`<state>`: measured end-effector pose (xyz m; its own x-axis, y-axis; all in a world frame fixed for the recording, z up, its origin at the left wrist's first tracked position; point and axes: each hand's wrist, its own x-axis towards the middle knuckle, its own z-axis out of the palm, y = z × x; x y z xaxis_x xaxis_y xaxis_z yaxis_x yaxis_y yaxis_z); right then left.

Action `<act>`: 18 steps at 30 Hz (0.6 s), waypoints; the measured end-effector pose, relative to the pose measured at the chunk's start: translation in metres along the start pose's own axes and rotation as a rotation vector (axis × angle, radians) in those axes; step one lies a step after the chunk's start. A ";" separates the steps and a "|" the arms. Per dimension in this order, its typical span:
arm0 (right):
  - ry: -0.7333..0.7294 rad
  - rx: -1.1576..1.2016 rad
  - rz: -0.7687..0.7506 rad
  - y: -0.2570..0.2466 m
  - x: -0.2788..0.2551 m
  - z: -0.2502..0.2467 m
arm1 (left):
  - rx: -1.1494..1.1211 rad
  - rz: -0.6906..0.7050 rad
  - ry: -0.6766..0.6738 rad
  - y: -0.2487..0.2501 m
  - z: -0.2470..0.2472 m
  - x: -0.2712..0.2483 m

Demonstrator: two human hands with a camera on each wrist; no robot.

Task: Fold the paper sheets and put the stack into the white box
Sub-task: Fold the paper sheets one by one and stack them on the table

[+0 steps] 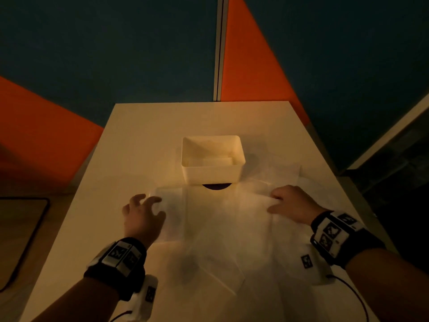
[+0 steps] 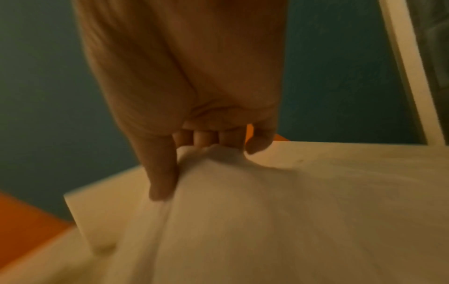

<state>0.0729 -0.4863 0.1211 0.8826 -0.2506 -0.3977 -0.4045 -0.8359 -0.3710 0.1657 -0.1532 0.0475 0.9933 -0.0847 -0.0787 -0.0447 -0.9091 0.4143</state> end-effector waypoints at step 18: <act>0.070 1.290 -0.160 -0.061 -0.039 -0.016 | -1.326 -0.032 -0.635 0.116 -0.049 -0.032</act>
<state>0.0670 -0.4335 0.1727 0.9368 -0.2504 -0.2443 -0.1966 0.2010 -0.9597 0.1339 -0.2357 0.1425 0.7635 -0.5521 -0.3350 0.4528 0.0878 0.8873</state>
